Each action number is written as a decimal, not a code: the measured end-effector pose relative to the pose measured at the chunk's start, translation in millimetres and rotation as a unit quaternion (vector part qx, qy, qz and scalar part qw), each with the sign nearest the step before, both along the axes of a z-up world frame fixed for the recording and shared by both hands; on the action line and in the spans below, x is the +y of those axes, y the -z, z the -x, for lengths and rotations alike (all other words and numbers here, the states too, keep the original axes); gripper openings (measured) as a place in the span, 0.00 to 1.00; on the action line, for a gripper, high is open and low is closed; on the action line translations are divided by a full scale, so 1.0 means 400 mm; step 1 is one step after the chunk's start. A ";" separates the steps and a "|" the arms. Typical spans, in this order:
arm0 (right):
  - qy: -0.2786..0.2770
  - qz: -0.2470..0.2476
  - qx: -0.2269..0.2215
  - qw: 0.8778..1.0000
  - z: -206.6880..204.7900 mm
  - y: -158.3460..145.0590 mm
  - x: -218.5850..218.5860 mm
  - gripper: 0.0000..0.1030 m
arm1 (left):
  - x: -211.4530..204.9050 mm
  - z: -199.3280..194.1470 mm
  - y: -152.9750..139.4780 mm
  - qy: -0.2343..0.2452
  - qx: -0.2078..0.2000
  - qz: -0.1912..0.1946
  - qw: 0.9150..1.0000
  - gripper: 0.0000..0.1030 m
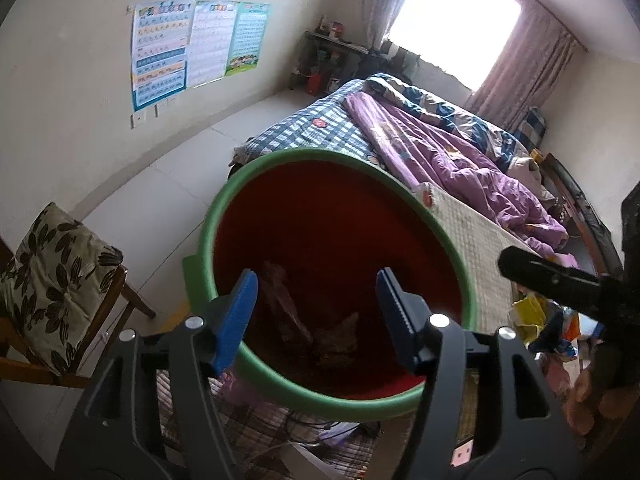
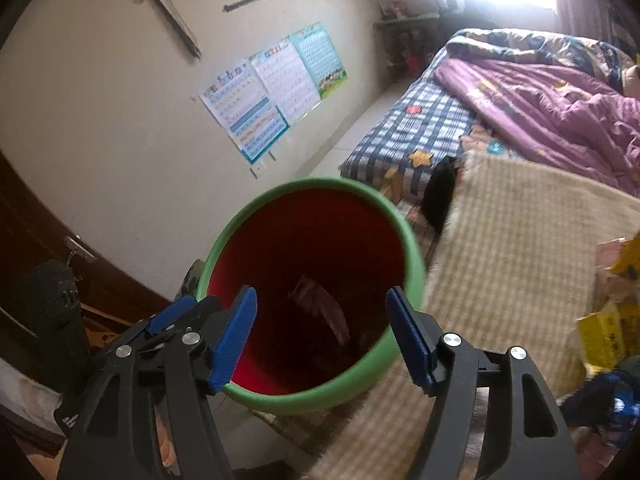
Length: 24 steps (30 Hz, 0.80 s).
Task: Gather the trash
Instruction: 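Move both tools over the green-rimmed bucket and open them to drop wrappers, then grasp white patterned paper bag with left tool while right tool grasps blue bag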
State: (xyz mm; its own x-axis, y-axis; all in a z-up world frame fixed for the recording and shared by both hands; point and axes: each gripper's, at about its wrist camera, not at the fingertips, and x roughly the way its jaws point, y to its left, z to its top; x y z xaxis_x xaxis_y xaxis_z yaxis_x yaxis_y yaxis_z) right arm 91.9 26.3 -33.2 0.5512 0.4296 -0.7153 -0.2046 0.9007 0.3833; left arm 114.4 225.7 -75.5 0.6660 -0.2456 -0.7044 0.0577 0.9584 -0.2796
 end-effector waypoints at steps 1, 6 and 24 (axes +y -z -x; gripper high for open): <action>0.005 0.002 -0.004 1.000 0.003 -0.010 -0.013 0.64 | -0.008 0.003 -0.004 0.003 -0.003 -0.002 1.000 0.57; 0.053 0.035 -0.034 0.997 0.052 -0.051 -0.146 0.66 | -0.063 0.025 -0.024 0.024 -0.010 0.002 1.000 0.57; 0.125 0.043 0.006 0.991 0.258 0.023 -0.539 0.67 | -0.471 0.073 0.127 0.155 0.083 -0.040 0.984 0.60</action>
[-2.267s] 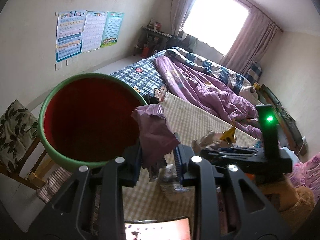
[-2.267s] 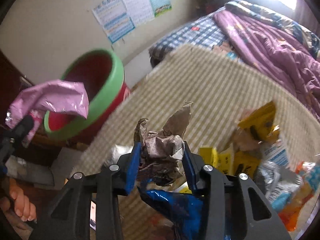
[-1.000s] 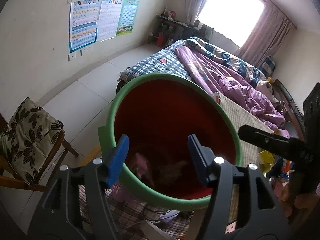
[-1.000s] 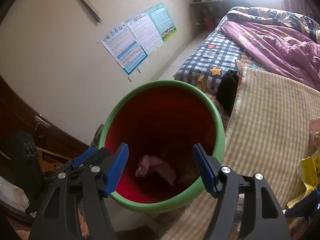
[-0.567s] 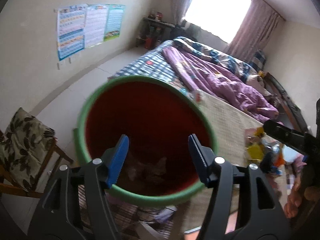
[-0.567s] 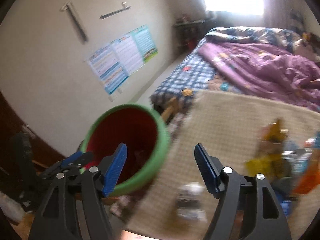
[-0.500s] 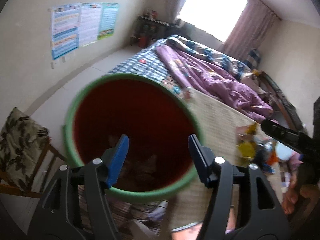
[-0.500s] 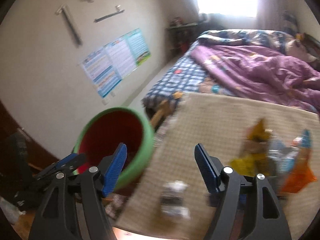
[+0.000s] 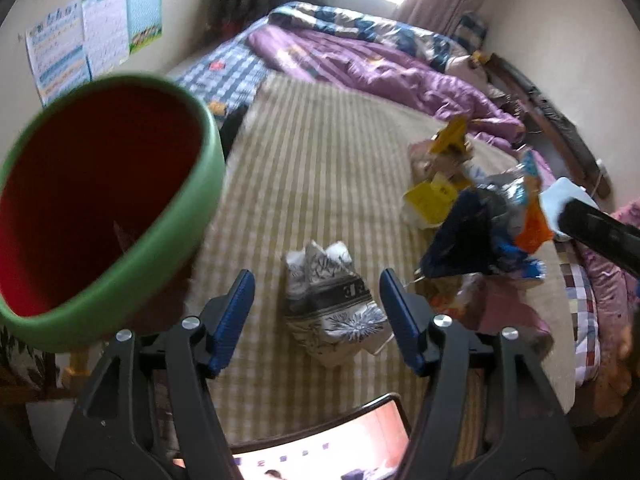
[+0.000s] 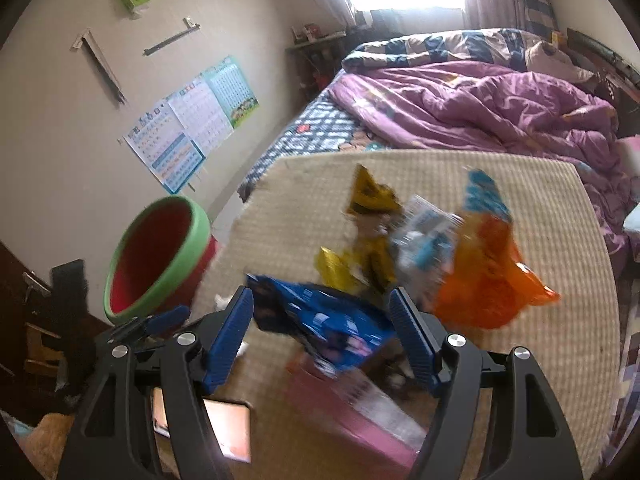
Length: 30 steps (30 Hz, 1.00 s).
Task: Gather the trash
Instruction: 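Grasp white patterned paper bag with left tool while right tool grasps blue bag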
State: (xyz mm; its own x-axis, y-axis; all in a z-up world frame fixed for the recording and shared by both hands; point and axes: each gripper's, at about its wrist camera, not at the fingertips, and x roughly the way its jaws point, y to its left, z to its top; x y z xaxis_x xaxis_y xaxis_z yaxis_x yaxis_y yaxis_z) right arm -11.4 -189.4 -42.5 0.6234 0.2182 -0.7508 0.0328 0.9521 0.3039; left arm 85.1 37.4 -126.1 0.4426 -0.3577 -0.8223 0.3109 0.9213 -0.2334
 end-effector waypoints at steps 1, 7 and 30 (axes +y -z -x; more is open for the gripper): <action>-0.002 -0.001 0.002 1.000 0.004 0.002 -0.008 0.67 | -0.005 -0.002 0.016 -0.005 0.011 -0.001 1.000 0.60; -0.031 -0.004 0.011 0.999 0.001 0.015 -0.054 0.67 | -0.018 0.007 0.052 -0.049 0.035 0.013 0.998 0.48; -0.189 0.083 0.027 0.978 -0.046 0.092 0.068 0.69 | -0.005 0.079 -0.157 -0.142 -0.082 0.001 0.986 0.48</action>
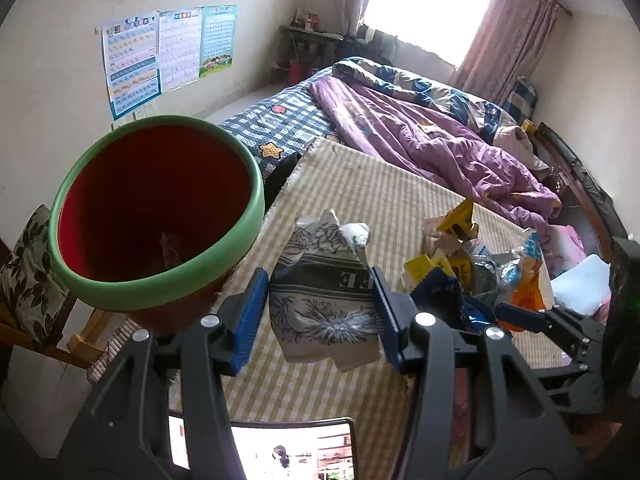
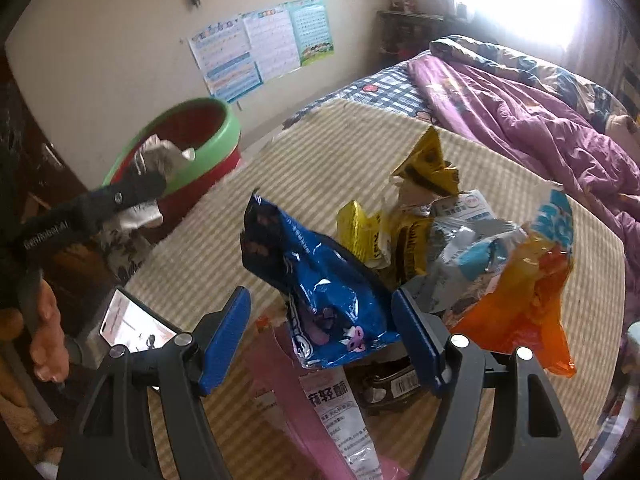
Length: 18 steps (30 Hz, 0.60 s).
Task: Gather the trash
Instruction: 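Grasp white patterned paper bag with left tool while right tool grasps blue bag, then carry the paper bag and blue bag over the bucket with both tools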
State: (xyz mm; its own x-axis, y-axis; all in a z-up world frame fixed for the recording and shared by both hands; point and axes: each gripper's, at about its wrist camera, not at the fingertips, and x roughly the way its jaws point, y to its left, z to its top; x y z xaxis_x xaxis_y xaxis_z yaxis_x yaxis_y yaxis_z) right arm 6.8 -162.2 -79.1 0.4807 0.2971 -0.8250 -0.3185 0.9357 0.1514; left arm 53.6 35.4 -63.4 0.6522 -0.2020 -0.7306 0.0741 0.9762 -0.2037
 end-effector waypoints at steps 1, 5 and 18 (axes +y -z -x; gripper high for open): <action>0.001 0.000 0.002 1.000 -0.002 0.007 0.000 0.67 | 0.000 -0.001 -0.001 -0.001 0.000 0.000 1.000 0.48; 0.009 -0.001 0.016 1.000 -0.014 0.026 -0.003 0.51 | -0.002 -0.003 0.000 -0.001 0.001 0.001 1.000 0.48; 0.039 -0.055 -0.032 0.997 -0.003 -0.082 -0.041 0.28 | 0.040 0.015 -0.033 -0.013 -0.022 0.004 1.000 0.48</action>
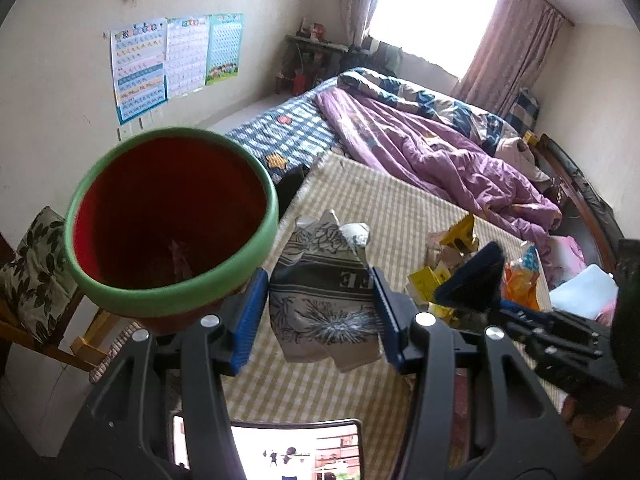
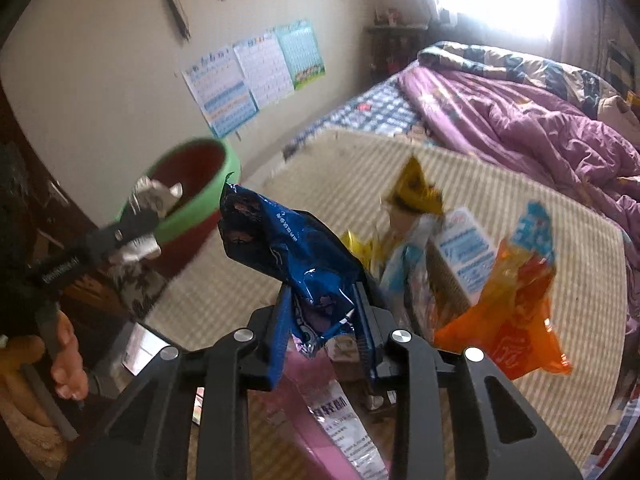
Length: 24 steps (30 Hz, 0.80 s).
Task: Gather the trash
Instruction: 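Carry the paper bag and blue bag over the bucket with both tools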
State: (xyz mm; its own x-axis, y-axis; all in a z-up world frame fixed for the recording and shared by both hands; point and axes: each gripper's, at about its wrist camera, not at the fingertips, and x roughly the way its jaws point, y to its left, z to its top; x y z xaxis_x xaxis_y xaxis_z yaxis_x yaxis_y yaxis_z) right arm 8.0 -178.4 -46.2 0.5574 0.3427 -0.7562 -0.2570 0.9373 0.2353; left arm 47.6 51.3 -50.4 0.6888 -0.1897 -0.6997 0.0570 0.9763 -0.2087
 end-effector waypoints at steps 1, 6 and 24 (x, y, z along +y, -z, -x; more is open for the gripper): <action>0.003 -0.003 -0.005 1.000 0.002 -0.010 0.000 0.28 | 0.006 0.000 -0.005 -0.002 -0.003 0.000 1.000 0.48; 0.015 -0.019 -0.028 0.999 0.002 -0.058 0.004 0.28 | 0.036 0.010 -0.010 -0.011 -0.009 0.000 1.000 0.48; 0.038 -0.027 -0.017 0.999 -0.009 -0.056 0.095 0.28 | 0.122 0.014 -0.008 0.011 -0.008 0.013 1.000 0.48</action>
